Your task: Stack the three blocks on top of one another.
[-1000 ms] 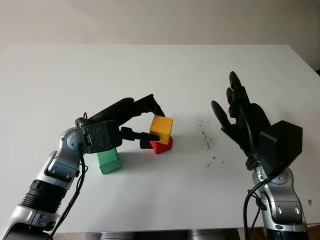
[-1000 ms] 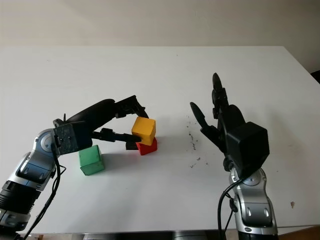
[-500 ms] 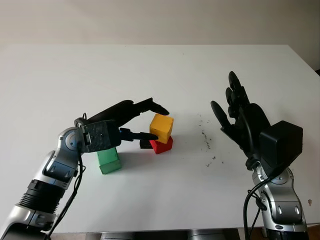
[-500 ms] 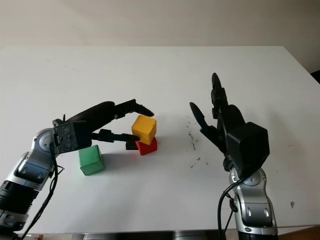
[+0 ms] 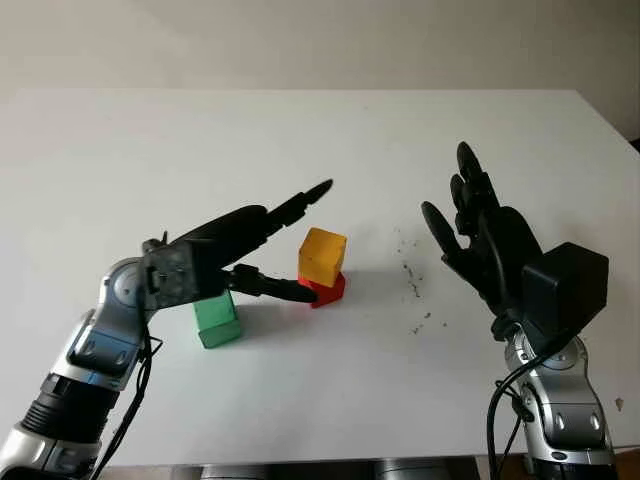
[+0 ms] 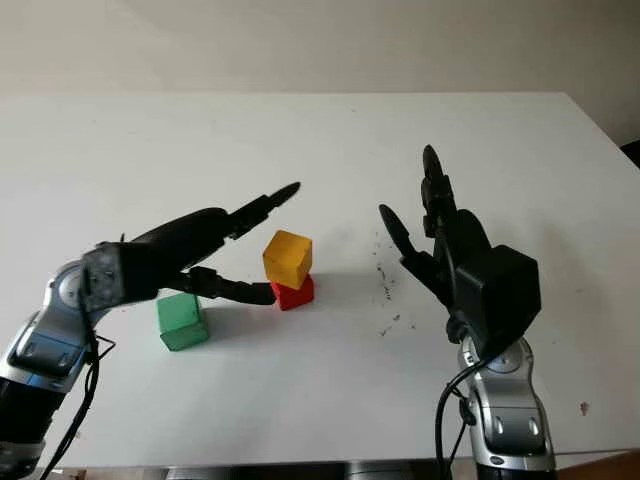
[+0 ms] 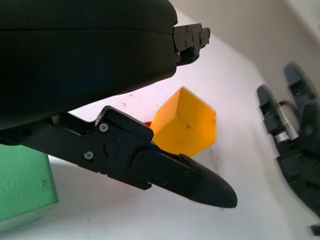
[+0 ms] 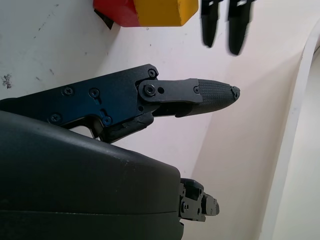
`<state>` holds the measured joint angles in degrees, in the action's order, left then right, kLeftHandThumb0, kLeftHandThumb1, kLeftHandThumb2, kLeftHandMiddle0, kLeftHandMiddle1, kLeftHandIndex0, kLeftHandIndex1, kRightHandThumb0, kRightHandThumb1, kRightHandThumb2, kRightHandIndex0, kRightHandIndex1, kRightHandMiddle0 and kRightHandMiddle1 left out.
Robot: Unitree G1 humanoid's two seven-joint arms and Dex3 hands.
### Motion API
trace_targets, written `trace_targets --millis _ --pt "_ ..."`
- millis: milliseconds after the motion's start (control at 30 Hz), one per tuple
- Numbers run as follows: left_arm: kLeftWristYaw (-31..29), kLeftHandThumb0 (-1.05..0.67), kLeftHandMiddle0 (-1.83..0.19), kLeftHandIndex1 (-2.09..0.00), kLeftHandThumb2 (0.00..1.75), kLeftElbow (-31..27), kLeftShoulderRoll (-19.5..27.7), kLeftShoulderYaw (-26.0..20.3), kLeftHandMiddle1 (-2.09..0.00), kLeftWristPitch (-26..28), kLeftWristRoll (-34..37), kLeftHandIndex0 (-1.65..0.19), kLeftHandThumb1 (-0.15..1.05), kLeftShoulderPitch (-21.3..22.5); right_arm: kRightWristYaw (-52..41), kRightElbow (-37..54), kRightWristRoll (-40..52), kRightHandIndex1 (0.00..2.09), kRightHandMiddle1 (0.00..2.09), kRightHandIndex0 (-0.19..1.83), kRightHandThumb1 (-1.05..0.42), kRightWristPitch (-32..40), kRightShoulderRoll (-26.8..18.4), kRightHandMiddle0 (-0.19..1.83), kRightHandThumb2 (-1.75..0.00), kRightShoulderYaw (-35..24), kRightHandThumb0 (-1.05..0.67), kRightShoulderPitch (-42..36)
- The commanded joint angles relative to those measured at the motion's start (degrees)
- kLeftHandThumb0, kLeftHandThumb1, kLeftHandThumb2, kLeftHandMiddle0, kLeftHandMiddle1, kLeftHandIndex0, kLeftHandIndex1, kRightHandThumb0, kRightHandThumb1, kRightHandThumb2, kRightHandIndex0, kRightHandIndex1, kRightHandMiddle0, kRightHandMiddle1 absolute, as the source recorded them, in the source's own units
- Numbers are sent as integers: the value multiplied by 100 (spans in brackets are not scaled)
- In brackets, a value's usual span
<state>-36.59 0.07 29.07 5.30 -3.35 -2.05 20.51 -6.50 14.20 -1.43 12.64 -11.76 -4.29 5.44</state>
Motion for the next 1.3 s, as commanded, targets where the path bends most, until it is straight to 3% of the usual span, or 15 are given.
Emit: trace_targets --millis 0,200,367,567,767,967,1067,1267 --pt "120 -87 19 0 6 -180 -31 -319 0 -68 262 19 97 -125 39 154 -9 5 6 -10 -105 38 17 -3 -35 -2 -65 -58" --pt "1488 -93 15 -4 20 -1408 -91 -1343 -5 149 -88 16 105 -1224 38 243 62 5 5 -11 -105 94 36 -3 -35 -29 -64 -115" --pt "1952 -88 3 -10 12 -2359 -60 -1928 -8 149 -456 2 105 -2149 43 265 104 5 5 -12 -105 145 46 -3 -35 -22 -64 -132" --pt "1879 -84 0 -12 5 -3483 22 -2359 -6 600 -1008 -12 100 -3237 42 213 87 5 5 -12 -105 156 36 -3 -35 17 -65 -84" --pt "1458 -89 8 -6 4 -4422 72 -2374 -3 1426 -1554 -7 96 -3947 74 166 70 5 5 -11 -105 177 59 -3 -36 39 -64 -40" --pt "1438 -87 13 -5 4 -4076 -93 -2054 -4 1025 -1343 -4 92 -4087 88 167 58 6 5 -11 -105 220 75 -3 -35 58 -66 -18" --pt "1669 -92 11 -6 6 -3842 -69 -1731 -5 965 -2010 -6 97 -4027 86 161 55 5 5 -11 -105 229 75 -4 -35 61 -66 -6" --pt "2729 -92 9 -6 6 -2894 -31 -1233 -6 156 -3433 -9 100 -3824 80 183 101 5 5 -12 -105 243 87 -4 -35 32 -65 -18"
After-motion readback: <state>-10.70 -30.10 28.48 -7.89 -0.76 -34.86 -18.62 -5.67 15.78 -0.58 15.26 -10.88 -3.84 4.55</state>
